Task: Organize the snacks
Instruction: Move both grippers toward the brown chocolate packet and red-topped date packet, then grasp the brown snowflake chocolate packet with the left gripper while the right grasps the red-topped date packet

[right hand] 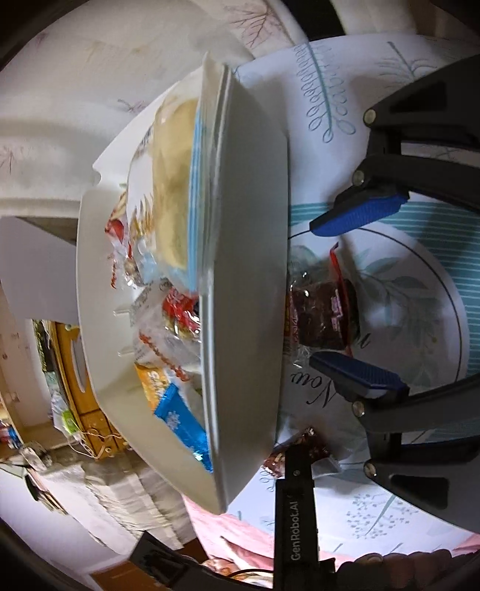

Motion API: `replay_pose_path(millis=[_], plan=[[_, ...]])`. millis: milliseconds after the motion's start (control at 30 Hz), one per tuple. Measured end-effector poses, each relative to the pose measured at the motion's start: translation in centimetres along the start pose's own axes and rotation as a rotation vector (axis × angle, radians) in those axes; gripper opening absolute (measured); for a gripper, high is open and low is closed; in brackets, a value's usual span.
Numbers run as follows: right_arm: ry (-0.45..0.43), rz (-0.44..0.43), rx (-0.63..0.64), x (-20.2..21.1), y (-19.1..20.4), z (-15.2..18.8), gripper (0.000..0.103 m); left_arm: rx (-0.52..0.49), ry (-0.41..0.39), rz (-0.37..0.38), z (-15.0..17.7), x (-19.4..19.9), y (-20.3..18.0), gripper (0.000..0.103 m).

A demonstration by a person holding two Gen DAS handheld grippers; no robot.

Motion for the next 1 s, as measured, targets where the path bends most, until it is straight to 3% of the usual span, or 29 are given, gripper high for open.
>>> replay_pose_path(millis=[300, 533, 900, 1000], plan=[[0.034, -0.002, 0.046, -1.2, 0.4, 0.5, 0.065, -0.042, -0.032, -0.028, -1.0, -0.8, -0.6, 0.059], [0.059, 0.011, 0.06, -1.7, 0.7, 0.8, 0.065, -0.032, -0.052, -0.014, -1.3, -0.6, 0.1, 0.039], [0.137, 0.038, 0.079, -1.9, 1.6, 0.6, 0.058, -0.018, 0.004, 0.045, -1.5, -0.8, 3.5, 0.032], [0.164, 0.06, 0.032, -1.6, 1.7, 0.9, 0.057, -0.031, 0.038, 0.064, -0.7, -0.7, 4.0, 0.031]])
Point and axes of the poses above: each gripper's, at about its wrist camera, not at the fingertips, and x roughly against the way its jaws point, y to its left, z to its underside, the point moved 4 cm from there along -x, roughly the way its jaws point, and after that the axes turned 3 degrees about -x, right-handed, at the moved point
